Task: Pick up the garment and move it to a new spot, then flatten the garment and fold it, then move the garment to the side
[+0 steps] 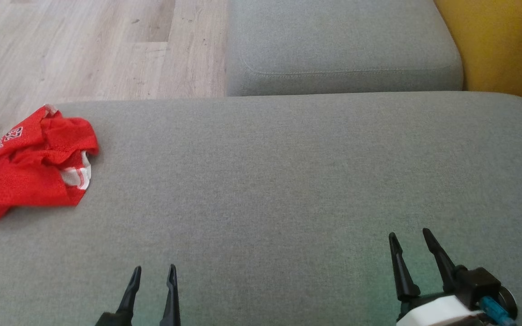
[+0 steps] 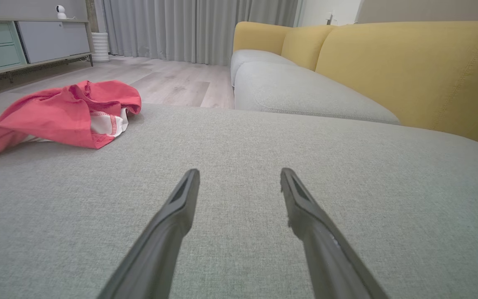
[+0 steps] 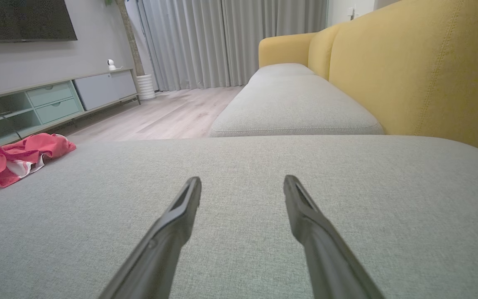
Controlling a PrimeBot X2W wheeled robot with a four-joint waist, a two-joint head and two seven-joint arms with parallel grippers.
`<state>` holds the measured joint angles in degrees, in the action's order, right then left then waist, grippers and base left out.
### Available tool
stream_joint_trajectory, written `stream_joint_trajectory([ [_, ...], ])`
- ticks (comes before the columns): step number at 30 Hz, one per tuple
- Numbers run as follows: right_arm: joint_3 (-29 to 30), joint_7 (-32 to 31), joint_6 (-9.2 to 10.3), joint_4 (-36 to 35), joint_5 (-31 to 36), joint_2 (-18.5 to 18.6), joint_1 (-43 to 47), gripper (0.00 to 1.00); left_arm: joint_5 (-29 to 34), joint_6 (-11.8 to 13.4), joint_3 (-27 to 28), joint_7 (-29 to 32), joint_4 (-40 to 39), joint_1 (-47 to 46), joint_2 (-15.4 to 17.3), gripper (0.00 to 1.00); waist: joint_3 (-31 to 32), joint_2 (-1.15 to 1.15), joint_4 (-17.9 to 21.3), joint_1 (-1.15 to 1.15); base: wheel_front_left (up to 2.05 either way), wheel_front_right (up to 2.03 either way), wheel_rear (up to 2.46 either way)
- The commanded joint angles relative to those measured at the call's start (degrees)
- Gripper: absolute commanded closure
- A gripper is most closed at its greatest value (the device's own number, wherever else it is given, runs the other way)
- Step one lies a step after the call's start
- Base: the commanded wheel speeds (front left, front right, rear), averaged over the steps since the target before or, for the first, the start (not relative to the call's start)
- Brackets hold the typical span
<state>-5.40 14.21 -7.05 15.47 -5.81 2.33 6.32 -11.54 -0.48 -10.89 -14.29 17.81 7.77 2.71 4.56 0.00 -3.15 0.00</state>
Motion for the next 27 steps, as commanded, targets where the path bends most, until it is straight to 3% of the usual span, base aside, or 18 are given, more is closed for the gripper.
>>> stream_joint_trajectory([
  [1,-1.4,0.8,-0.44,-1.7,0.1,0.5,-1.6,0.0,-0.2,0.5,1.9,-0.7,-1.5,-1.4,0.2,0.0,0.0,0.0,0.0,0.0,0.0,0.0,0.0],
  [19,-1.3,0.8,-0.44,-1.5,0.1,0.5,-1.3,0.0,-0.4,0.9,2.1,-0.7,-1.5,-1.2,0.2,0.0,0.5,0.0,-0.4,0.0,0.0,0.0,0.0],
  [27,-0.4,0.8,-0.44,-2.0,-0.2,0.5,-0.8,0.0,-0.1,1.0,1.9,-0.7,-2.0,-1.9,0.6,0.0,0.7,0.0,-3.9,0.0,0.0,0.0,0.0],
])
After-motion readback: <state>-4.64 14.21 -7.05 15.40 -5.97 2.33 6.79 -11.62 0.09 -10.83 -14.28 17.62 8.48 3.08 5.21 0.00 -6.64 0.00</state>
